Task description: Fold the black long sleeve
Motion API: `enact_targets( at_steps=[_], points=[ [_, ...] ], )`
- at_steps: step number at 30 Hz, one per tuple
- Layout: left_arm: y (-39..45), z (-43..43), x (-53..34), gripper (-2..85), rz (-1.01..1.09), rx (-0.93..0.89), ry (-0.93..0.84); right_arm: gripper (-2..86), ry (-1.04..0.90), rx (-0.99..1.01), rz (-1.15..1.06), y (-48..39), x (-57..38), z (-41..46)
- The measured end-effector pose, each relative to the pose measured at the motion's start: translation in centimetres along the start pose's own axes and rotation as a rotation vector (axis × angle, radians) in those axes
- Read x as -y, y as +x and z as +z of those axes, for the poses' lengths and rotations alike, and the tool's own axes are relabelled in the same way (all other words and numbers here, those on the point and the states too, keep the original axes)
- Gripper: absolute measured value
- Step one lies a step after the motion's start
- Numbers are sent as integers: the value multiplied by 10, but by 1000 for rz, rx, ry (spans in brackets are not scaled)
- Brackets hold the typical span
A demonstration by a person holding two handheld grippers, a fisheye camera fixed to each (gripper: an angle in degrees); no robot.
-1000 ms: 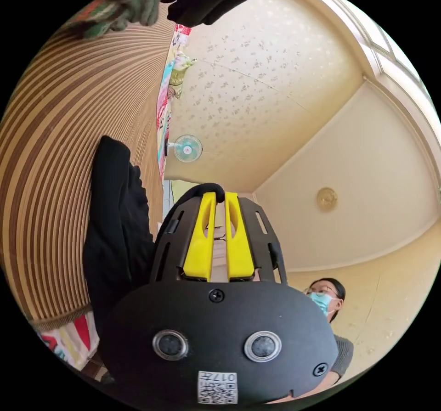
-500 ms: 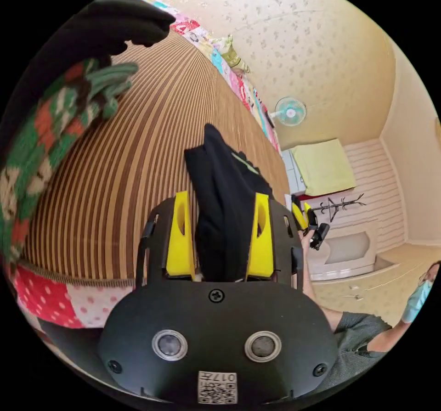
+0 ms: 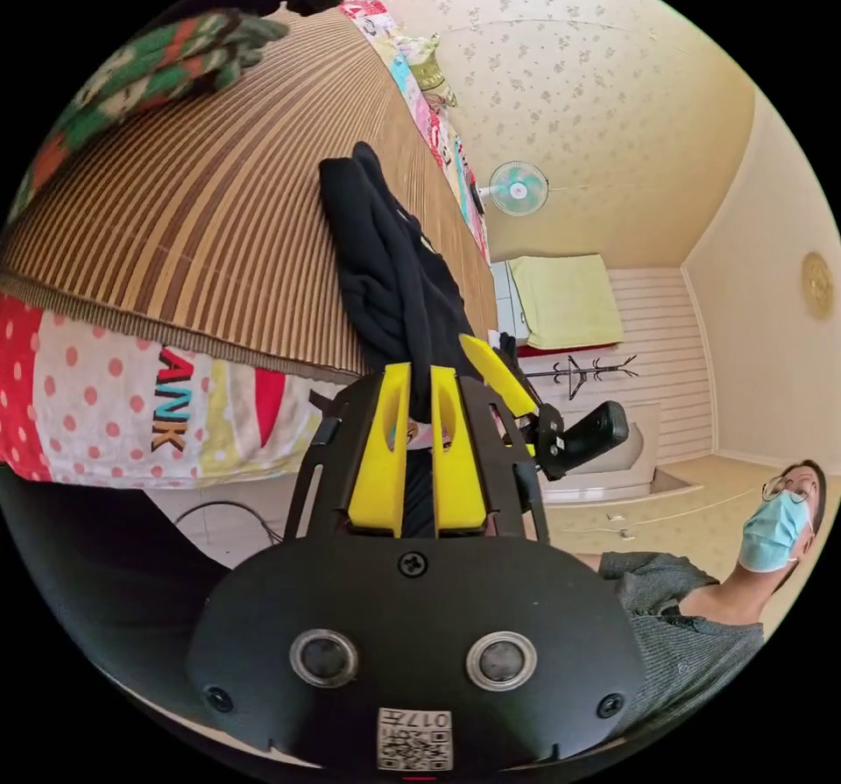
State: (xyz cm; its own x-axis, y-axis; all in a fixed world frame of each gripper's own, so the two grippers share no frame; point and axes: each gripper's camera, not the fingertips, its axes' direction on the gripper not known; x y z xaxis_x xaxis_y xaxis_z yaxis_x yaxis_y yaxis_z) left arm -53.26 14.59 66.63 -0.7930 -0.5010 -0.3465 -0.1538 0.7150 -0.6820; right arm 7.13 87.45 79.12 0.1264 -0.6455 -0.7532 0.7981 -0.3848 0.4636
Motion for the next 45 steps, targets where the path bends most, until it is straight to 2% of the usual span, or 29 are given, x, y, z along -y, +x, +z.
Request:
enact_targets(
  at_steps=[2,4,6,8,12,14,16,20,24,26,29,32,34,36,41,43,45],
  points=[
    [28,14,-2,48,59,-12,-24,228,-42,-143,-68,-28,28,15],
    [46,23,-7,48,108,-12,-22,137,-101,-296,-149,-55,59,33],
    [61,18,-14,49,151,49,45,109,-84,-361,-170,-60,70,29],
    [77,6,-28,53,246,7,149,102,-27,-308,-43,-35,73,7],
    [79,14,-44,84,292,-80,204,92,299,0,533,97,-3,-86],
    [65,54,-39,105,264,-152,93,90,462,68,731,140,-65,-121],
    [54,95,-34,131,220,-146,-11,89,586,-13,885,163,-138,-158],
    [44,207,-25,166,194,-113,-218,91,553,-138,1035,179,-219,-187],
    [35,312,-18,205,169,-15,-424,97,492,-119,1198,188,-304,-210],
    [24,365,-21,204,157,5,-512,108,504,-77,1196,182,-334,-230],
    [9,394,-24,154,102,-39,-502,135,536,86,1321,176,-381,-256],
    [-6,411,-35,109,29,-147,-521,203,595,387,1361,169,-406,-257],
    [-3,420,-48,94,16,-188,-564,257,602,659,1370,171,-407,-240],
    [12,424,-68,84,50,-200,-609,268,613,778,1365,177,-401,-233],
    [66,423,-153,78,195,-180,-762,212,615,959,1334,221,-372,-228],
    [85,407,-167,66,316,-186,-718,183,752,1126,1207,243,-359,-236],
    [109,391,-175,38,459,-230,-740,162,849,1130,1102,261,-351,-259]
  ],
)
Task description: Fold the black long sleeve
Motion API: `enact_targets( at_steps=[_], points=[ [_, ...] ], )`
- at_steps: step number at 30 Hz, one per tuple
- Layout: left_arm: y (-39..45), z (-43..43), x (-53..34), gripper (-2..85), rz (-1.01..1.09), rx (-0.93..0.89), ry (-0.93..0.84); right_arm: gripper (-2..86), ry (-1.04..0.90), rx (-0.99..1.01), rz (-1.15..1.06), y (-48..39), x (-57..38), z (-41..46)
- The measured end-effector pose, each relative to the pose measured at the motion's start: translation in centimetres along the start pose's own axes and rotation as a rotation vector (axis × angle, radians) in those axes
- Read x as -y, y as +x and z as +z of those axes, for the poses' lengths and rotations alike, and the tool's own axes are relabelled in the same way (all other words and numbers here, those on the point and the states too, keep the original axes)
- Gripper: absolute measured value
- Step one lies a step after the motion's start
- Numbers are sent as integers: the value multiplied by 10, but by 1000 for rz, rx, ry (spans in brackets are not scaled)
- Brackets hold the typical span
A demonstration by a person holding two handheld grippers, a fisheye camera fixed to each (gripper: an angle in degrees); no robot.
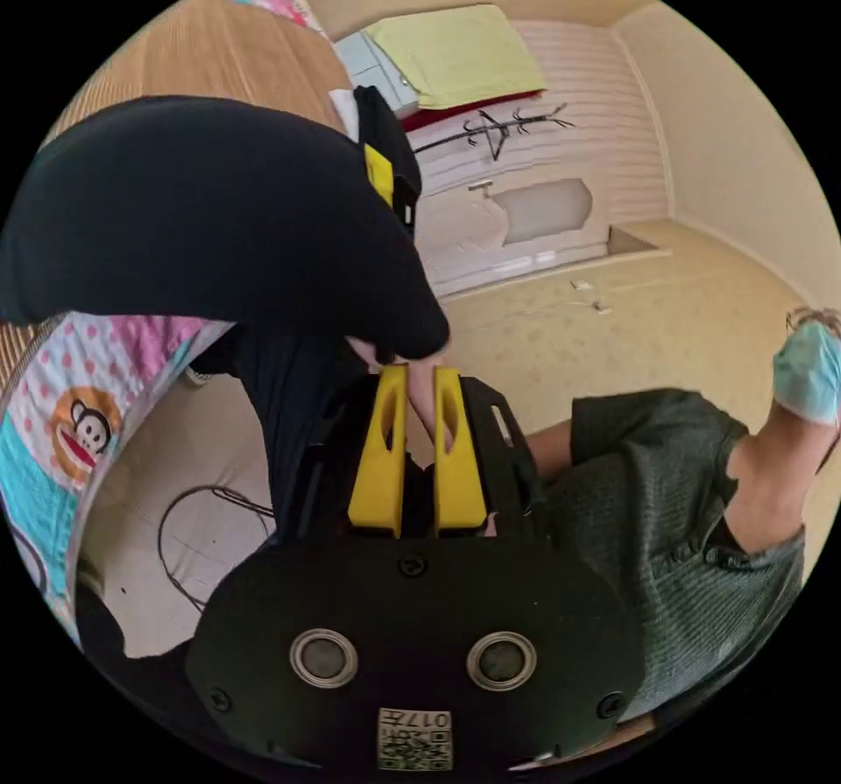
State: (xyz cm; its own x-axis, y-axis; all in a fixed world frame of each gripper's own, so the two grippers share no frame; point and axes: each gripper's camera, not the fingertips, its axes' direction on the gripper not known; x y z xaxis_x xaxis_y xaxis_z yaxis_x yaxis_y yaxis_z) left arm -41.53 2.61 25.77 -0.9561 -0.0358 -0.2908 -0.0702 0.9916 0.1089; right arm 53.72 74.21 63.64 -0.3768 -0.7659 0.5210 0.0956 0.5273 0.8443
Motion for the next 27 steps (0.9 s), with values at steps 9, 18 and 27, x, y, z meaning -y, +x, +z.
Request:
enact_targets(
  at_steps=[9,18,27],
  points=[
    [23,-25,-37,69,-21,110,30,137,208,-175,-686,-282,174,-120],
    [-1,-18,-73,74,-202,115,85,138,622,-744,-106,-317,259,-344],
    [20,-48,-108,73,-321,306,256,14,725,-611,181,-182,65,-332]
  ],
)
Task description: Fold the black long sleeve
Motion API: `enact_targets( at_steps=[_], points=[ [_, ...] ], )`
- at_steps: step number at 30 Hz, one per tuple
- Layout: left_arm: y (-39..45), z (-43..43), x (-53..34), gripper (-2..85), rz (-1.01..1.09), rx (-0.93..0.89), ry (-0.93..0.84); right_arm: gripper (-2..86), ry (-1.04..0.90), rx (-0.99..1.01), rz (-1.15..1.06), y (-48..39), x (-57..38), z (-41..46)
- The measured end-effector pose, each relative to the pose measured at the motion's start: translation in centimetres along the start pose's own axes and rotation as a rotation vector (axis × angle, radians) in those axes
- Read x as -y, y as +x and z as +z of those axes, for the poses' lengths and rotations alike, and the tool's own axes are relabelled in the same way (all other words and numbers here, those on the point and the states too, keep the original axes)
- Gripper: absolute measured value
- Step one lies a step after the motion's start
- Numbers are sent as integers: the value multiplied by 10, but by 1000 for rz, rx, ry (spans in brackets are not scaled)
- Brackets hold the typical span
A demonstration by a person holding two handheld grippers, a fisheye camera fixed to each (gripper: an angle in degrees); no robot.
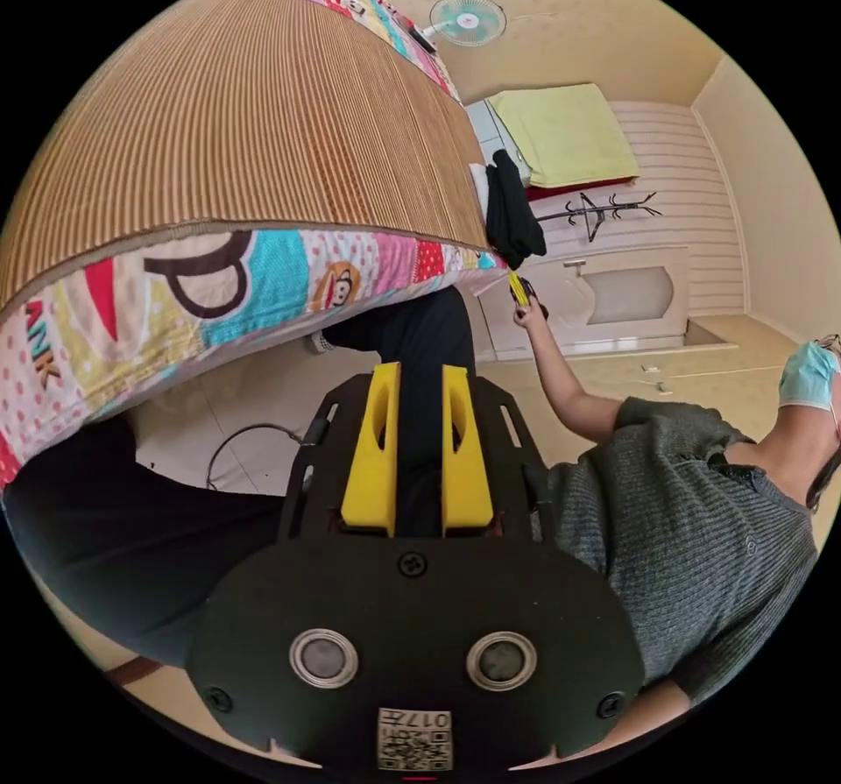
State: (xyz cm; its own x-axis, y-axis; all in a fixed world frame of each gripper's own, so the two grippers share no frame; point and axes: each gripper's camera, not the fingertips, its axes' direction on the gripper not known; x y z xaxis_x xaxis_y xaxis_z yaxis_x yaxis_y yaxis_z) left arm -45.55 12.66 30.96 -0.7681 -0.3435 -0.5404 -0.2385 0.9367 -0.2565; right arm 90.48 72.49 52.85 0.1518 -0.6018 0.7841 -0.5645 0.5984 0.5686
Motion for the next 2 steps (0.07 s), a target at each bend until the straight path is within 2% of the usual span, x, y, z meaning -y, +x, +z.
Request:
enact_targets(
  at_steps=[2],
  points=[
    [20,-40,-3,40,40,140,158,9,-92,42,-21,7,-45,24]
  ],
)
